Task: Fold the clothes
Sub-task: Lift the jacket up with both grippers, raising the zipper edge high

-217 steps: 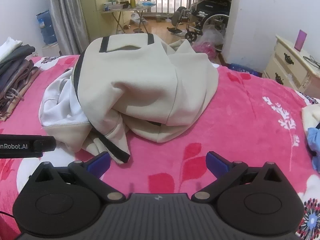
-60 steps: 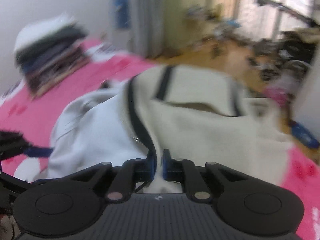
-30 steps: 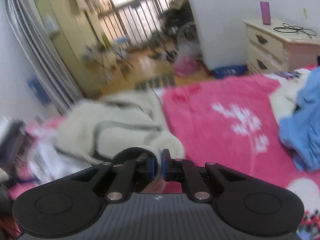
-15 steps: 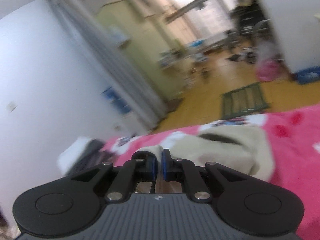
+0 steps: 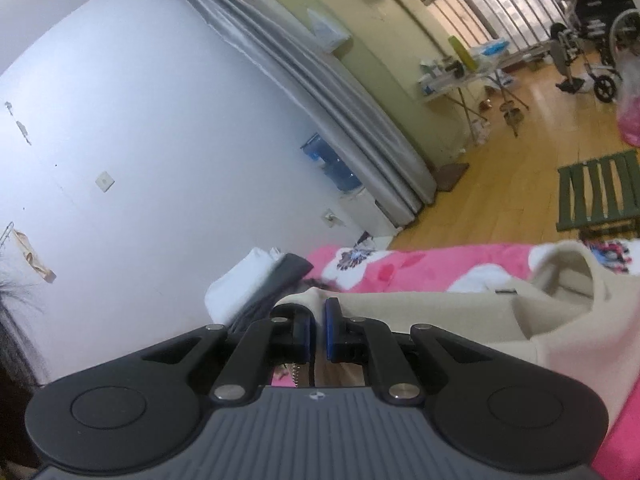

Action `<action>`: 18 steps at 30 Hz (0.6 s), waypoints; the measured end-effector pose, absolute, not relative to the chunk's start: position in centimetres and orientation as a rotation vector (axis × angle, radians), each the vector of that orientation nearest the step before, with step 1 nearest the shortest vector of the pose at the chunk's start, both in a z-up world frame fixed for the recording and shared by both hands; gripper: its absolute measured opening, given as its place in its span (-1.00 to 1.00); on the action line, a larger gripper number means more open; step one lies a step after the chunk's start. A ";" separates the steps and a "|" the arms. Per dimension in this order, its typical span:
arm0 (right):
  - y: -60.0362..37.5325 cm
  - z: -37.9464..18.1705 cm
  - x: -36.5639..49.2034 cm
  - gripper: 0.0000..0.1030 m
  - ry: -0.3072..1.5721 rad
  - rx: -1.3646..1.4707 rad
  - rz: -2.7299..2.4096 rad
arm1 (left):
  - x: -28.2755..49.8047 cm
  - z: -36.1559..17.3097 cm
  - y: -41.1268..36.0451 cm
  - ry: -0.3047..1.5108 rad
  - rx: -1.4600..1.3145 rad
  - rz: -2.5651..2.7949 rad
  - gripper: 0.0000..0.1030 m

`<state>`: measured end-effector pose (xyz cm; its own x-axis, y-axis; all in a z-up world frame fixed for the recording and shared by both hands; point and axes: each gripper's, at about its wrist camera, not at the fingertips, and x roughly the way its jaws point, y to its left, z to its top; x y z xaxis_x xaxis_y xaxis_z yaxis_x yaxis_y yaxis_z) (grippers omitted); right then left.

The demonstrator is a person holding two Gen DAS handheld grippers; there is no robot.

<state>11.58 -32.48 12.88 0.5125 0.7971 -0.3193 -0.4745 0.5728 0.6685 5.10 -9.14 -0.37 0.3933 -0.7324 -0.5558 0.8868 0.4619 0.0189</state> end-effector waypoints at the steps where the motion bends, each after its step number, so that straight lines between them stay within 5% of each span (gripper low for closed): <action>1: -32.2 12.8 11.8 -0.84 0.662 0.541 0.804 | 5.3 -0.2 -9.1 0.523 0.317 -1.039 0.48; 6: -32.4 12.0 12.2 -0.84 0.640 0.526 0.726 | 5.8 0.2 -8.0 0.592 0.242 -0.951 0.12; 18: -33.6 11.7 11.0 -0.84 0.631 0.577 0.697 | 2.9 0.3 -7.4 0.620 0.204 -0.992 0.10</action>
<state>11.01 -33.56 11.74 0.6006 0.7286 -0.3294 -0.4000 0.6304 0.6653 2.93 -7.39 0.30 0.3927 -0.7184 -0.5741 0.8306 0.5451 -0.1140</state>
